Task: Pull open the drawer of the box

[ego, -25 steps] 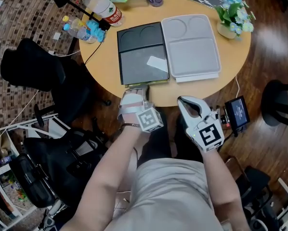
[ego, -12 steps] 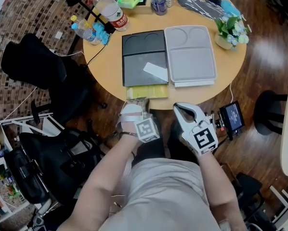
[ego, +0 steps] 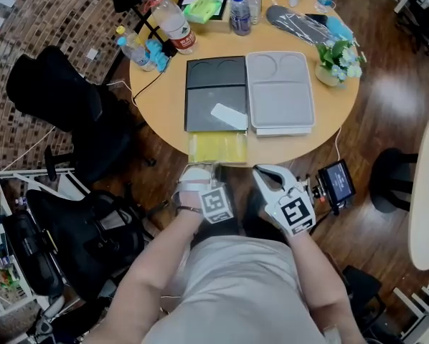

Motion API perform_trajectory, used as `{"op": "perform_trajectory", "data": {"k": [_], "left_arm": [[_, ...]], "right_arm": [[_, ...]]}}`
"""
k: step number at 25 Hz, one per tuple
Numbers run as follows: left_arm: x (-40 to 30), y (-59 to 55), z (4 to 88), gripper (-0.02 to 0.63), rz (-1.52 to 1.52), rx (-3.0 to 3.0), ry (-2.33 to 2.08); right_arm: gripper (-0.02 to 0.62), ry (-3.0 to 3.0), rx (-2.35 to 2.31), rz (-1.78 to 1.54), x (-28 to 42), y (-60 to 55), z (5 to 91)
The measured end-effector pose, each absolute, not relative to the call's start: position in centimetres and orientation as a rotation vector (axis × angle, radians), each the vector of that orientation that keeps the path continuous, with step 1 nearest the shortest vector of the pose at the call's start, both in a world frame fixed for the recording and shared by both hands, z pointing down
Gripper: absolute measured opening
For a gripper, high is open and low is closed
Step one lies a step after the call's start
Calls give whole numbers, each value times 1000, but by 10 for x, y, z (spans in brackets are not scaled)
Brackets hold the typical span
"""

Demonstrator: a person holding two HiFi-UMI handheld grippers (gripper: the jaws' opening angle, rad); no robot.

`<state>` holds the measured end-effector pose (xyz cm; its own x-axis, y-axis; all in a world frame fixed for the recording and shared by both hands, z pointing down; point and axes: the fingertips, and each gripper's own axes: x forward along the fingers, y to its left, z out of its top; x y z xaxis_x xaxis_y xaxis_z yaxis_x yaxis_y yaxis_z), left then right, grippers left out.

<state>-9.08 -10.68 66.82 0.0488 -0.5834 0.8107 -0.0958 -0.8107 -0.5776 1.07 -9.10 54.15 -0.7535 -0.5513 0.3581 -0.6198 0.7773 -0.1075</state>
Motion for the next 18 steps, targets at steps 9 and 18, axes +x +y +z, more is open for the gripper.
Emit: {"op": "perform_trajectory", "data": {"k": [9,18], "left_arm": [[-97,-92,674,35,-1870,-1948,654],[-97,-72,678,35,-1895,-1972,637]], "right_arm": [[2,-2661,853,301,11,-74,540],[2,-2649,803,295,15,-53,538]]}}
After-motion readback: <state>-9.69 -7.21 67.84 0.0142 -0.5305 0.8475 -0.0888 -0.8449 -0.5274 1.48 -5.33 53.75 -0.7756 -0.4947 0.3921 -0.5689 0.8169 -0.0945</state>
